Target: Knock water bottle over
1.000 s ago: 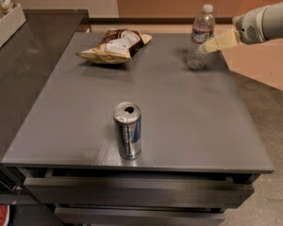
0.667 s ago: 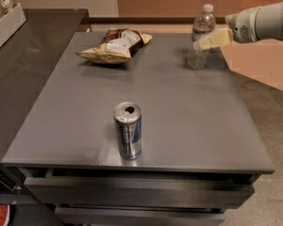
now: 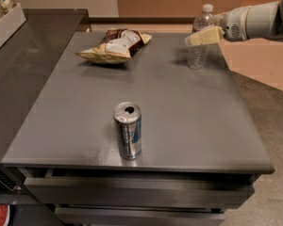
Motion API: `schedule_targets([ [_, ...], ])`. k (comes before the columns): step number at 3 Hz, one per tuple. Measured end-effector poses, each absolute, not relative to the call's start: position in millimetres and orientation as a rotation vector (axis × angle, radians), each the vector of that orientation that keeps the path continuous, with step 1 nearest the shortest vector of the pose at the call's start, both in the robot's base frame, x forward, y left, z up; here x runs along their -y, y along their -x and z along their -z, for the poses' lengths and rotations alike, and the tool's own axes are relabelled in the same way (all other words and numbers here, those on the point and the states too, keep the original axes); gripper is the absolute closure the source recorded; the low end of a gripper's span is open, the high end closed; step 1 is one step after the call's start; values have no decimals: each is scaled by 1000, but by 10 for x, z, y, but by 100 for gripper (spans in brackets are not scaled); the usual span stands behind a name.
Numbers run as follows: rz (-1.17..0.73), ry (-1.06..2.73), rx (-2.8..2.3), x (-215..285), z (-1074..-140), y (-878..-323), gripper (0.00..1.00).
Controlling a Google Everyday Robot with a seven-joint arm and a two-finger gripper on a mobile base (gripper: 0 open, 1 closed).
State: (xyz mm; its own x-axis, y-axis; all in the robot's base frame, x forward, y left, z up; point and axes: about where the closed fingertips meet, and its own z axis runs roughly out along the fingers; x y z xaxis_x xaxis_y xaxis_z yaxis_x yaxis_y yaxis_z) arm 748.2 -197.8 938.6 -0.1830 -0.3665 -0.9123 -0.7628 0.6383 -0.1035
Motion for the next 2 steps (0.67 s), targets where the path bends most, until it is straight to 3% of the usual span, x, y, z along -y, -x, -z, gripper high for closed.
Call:
schedule_targets([
  [2,-489,943,-1768,1880,-9457,-7410,65],
])
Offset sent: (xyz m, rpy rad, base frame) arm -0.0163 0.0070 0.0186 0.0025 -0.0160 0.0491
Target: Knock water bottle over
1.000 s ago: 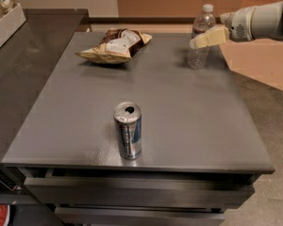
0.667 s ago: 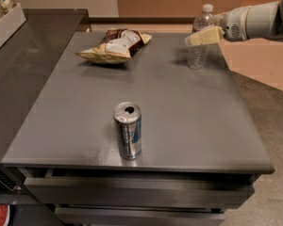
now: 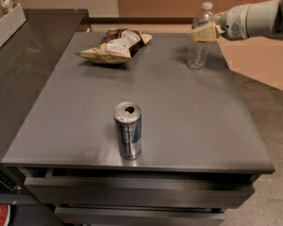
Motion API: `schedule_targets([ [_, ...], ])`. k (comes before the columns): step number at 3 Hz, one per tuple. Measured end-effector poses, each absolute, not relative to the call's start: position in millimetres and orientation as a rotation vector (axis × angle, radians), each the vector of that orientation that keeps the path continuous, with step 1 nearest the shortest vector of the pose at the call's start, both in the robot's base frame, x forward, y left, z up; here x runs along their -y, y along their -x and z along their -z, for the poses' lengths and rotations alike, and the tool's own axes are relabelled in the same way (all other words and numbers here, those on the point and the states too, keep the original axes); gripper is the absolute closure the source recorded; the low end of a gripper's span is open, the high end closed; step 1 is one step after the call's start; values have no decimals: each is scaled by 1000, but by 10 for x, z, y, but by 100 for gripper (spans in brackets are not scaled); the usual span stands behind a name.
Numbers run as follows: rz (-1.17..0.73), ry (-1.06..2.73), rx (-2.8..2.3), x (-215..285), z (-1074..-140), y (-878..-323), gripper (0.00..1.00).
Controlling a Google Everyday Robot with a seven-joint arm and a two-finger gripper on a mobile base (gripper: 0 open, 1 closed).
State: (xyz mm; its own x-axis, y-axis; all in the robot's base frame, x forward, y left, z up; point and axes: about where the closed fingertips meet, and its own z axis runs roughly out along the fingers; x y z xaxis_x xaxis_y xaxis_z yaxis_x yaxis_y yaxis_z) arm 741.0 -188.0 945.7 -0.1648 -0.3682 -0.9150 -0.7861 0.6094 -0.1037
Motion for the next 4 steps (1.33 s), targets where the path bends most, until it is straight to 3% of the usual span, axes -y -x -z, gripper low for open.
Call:
schedule_targets([
  [1,-492,1014,-1750,1781,-9594,-7270,88],
  [2,-439,1196,-1742,1580,-9744,-7054,100],
  [4,-243,1640,-1766,1155,-9629,-6526,100],
])
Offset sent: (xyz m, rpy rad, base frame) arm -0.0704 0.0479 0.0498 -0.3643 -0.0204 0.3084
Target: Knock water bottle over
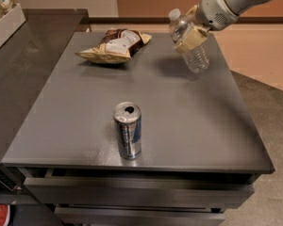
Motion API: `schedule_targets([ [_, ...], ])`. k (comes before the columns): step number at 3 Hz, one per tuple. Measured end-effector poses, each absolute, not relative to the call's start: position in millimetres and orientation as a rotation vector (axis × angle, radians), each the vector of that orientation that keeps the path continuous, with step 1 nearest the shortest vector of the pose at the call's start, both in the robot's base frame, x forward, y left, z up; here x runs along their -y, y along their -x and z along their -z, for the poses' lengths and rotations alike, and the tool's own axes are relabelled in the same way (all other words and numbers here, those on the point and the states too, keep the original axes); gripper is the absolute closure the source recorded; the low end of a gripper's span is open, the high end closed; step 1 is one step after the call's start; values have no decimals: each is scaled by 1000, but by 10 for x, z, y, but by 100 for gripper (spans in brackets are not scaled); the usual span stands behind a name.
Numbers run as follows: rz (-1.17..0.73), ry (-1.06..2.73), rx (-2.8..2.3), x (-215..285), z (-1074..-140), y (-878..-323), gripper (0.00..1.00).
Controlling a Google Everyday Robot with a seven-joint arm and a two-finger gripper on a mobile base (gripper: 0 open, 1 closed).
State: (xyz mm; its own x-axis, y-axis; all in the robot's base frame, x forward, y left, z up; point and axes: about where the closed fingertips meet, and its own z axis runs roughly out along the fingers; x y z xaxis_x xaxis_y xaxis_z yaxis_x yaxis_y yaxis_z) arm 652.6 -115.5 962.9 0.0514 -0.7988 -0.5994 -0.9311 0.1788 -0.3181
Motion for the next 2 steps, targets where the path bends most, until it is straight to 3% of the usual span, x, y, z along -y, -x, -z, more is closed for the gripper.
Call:
schedule_targets([
  [2,-46,1964,-1815,894,-9147,-6162,100],
])
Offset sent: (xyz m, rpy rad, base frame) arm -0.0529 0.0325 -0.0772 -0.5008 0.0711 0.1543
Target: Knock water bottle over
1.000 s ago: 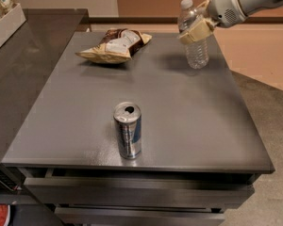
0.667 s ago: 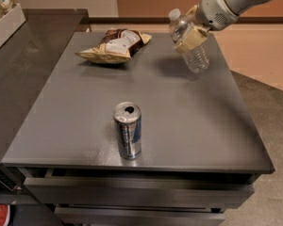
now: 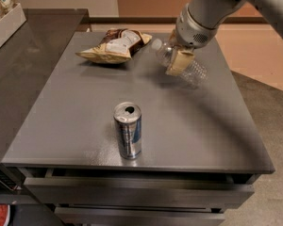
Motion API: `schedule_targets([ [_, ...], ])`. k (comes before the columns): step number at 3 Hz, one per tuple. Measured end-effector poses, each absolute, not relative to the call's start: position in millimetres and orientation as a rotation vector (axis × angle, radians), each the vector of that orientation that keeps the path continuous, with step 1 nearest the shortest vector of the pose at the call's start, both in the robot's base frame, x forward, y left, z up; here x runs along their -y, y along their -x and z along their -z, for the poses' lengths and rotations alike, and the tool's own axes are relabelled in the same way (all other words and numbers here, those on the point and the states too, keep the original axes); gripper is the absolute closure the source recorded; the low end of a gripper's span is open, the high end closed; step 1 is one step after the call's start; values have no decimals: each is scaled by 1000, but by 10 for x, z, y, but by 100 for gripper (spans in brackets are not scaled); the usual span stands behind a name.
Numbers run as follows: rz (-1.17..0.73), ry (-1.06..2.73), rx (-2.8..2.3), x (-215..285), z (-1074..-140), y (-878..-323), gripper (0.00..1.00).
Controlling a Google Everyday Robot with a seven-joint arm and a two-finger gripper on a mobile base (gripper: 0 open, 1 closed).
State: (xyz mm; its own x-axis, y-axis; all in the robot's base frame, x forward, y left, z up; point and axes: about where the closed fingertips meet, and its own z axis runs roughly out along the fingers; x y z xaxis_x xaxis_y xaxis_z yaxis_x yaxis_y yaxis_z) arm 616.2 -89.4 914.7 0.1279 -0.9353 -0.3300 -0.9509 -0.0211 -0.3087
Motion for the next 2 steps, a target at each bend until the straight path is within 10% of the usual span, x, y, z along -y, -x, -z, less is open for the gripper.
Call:
schedule_targets([
  [2,113,2171,-1870,770,-8786,-6055,59],
])
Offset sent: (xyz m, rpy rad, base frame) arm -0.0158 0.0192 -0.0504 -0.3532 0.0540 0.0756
